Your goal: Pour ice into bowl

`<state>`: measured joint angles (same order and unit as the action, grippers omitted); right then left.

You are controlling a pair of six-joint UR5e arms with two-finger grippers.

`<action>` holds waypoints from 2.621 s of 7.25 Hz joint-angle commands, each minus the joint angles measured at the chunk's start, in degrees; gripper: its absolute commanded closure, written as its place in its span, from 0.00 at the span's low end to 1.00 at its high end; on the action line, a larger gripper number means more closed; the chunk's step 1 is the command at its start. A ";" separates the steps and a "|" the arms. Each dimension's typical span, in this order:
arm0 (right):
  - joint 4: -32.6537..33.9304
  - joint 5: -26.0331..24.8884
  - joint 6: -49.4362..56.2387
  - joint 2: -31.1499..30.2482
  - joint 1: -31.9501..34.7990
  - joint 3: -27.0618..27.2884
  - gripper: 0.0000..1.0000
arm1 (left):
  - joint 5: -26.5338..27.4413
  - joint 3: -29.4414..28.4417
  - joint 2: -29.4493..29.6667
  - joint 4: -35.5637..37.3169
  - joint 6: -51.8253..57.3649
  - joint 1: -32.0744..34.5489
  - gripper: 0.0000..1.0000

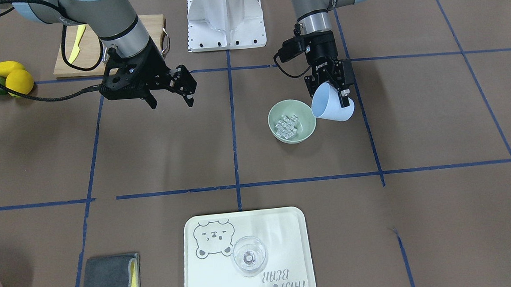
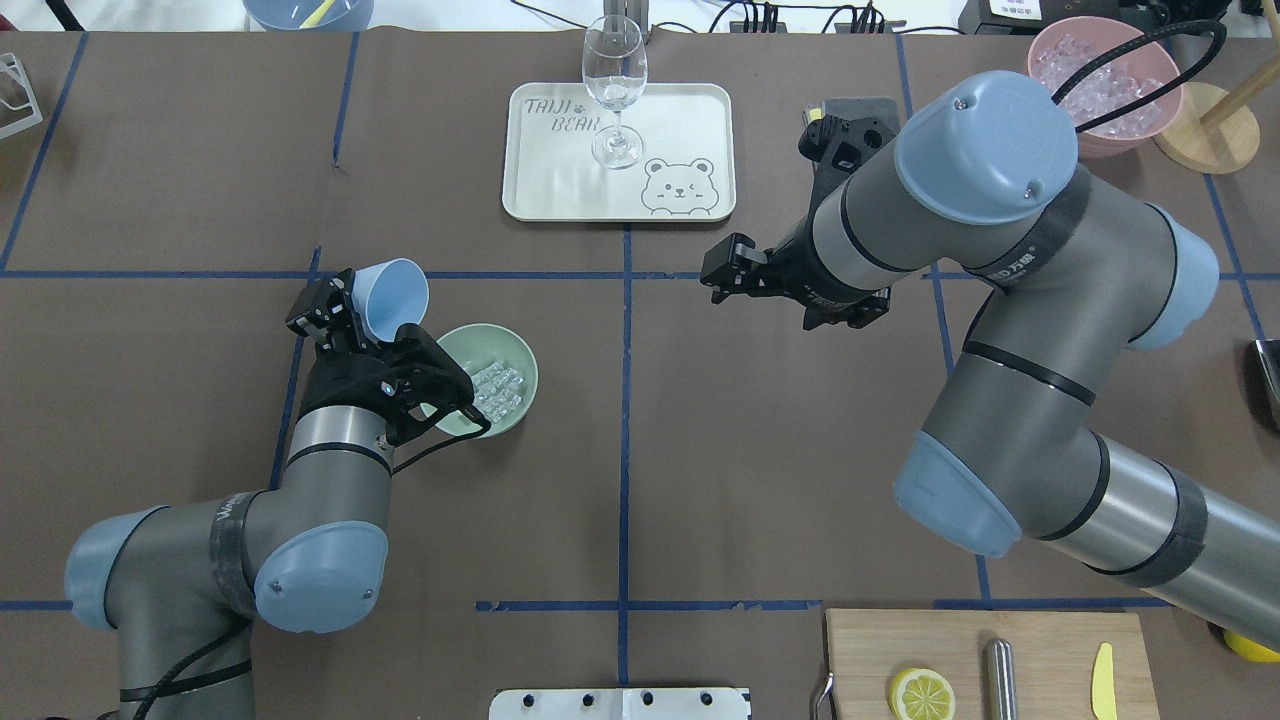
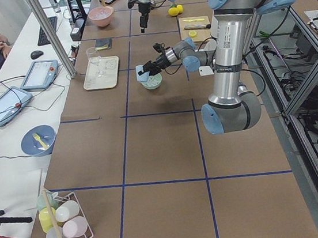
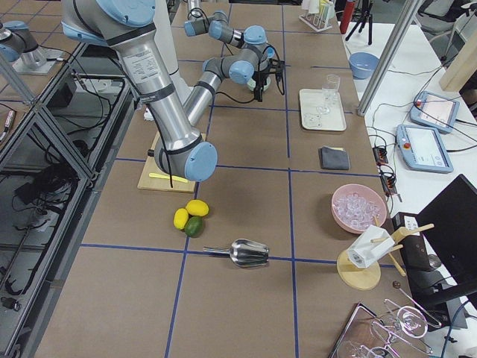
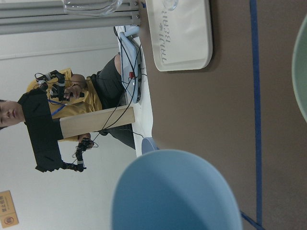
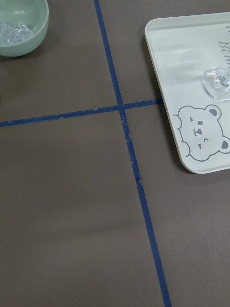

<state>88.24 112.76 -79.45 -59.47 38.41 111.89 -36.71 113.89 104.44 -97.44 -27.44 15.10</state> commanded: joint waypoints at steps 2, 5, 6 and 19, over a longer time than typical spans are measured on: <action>0.00 -0.17 0.00 0.14 -0.18 0.00 0.00 | -1.78 0.55 -18.07 -31.55 -3.32 0.37 1.00; 0.09 -0.17 -0.17 0.32 -0.18 0.08 0.00 | -2.83 -3.84 -27.35 -49.76 -4.11 0.72 1.00; 0.09 -0.17 -0.17 0.40 -0.18 0.08 0.00 | -4.40 -4.37 -28.67 -51.78 -9.42 0.98 1.00; 0.18 0.18 -0.17 0.85 -0.44 0.17 0.00 | -5.56 -26.61 -28.16 -74.21 -37.67 4.41 1.00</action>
<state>88.42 112.93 -79.63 -58.58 37.97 112.05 -42.53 88.56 74.98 -171.64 -62.53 19.60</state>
